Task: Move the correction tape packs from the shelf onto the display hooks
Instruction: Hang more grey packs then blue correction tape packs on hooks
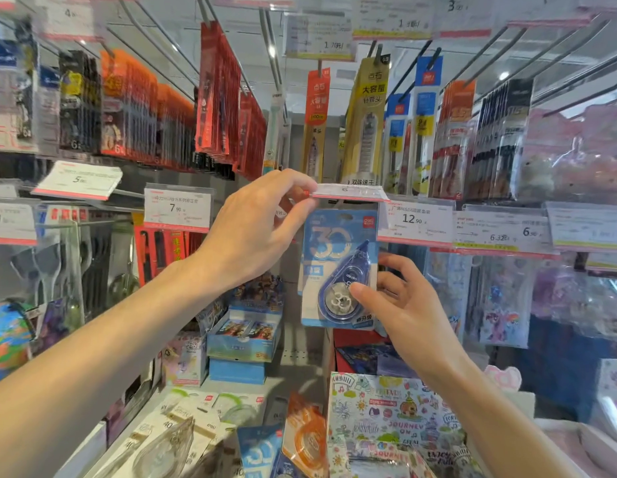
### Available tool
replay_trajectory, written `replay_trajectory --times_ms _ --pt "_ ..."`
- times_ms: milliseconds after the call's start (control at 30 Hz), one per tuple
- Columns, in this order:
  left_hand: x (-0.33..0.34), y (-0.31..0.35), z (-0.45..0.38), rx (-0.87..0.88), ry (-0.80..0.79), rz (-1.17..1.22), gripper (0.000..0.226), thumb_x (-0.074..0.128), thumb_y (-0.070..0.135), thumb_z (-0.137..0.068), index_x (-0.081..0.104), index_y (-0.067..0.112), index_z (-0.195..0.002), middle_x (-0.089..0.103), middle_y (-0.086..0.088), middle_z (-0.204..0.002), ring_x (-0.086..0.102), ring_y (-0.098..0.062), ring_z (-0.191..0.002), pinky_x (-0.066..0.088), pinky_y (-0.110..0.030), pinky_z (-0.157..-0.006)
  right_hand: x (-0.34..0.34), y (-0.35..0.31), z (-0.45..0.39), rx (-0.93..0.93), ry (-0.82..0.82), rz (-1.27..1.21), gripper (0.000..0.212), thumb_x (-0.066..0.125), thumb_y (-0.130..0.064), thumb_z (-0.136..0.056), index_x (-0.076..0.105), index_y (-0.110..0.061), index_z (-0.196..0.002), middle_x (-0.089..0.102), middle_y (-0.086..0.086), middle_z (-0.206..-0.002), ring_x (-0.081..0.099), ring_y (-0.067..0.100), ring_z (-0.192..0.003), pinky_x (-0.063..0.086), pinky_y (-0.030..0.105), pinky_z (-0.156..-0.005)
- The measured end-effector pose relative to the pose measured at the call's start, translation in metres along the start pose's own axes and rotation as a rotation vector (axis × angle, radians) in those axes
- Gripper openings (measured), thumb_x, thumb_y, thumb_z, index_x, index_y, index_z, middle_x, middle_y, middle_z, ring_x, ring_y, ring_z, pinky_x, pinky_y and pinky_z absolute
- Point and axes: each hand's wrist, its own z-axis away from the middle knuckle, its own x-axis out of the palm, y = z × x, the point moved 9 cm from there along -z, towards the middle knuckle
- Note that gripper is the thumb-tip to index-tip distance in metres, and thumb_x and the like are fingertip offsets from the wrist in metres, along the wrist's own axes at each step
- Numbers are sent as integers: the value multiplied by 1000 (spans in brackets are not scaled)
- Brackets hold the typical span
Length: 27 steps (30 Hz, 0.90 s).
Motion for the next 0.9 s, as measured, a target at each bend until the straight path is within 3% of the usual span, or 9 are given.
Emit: replay_trajectory --times_ms 167,300,467,567,700,767,900 --pt "0 -2 1 -15 -10 10 18 59 31 -103 65 26 -120 66 16 -100 65 -4 -91 54 -24 -76 4 6 -2 17 17 -8 43 75 -28 -93 54 -29 -130 79 -9 -107 79 13 -94 61 26 -74" --pt "2 -4 4 -38 -27 35 21 58 32 -104 64 27 -123 65 18 -97 67 -5 -87 55 -25 -73 5 12 -3 24 37 -16 38 75 -27 -93 56 -31 -125 79 -10 -102 79 10 -86 56 17 -63" --pt "1 -10 10 -29 -32 45 24 60 35 -102 62 28 -125 68 17 -96 67 -8 -88 55 -24 -72 5 23 -8 23 74 20 45 75 -28 -94 52 -28 -133 78 -7 -101 79 8 -86 57 14 -66" --pt "6 -22 27 -57 -39 53 26 61 35 -100 61 26 -125 70 13 -94 68 -9 -85 57 -32 -73 3 29 -12 18 109 89 54 73 -33 -95 43 -34 -141 72 -7 -110 77 1 -88 53 9 -65" --pt "33 -44 59 -138 -91 61 20 62 38 -96 65 29 -114 70 20 -91 67 -2 -85 57 -30 -74 1 37 -19 -24 156 187 56 70 -36 -97 39 -46 -142 69 -20 -106 73 -2 -84 52 8 -65" --pt "52 -56 70 -203 -99 71 16 65 35 -96 63 33 -112 69 22 -91 66 1 -87 55 -26 -76 3 42 -25 -39 162 229 57 69 -36 -98 38 -46 -146 66 -38 -103 72 -3 -82 51 8 -64" --pt "93 -84 77 -372 -182 164 43 66 35 -97 52 39 -137 70 21 -99 69 -4 -92 59 -40 -84 10 63 -43 -5 144 292 60 62 -37 -102 33 -44 -153 65 -49 -94 73 -3 -86 58 15 -63"
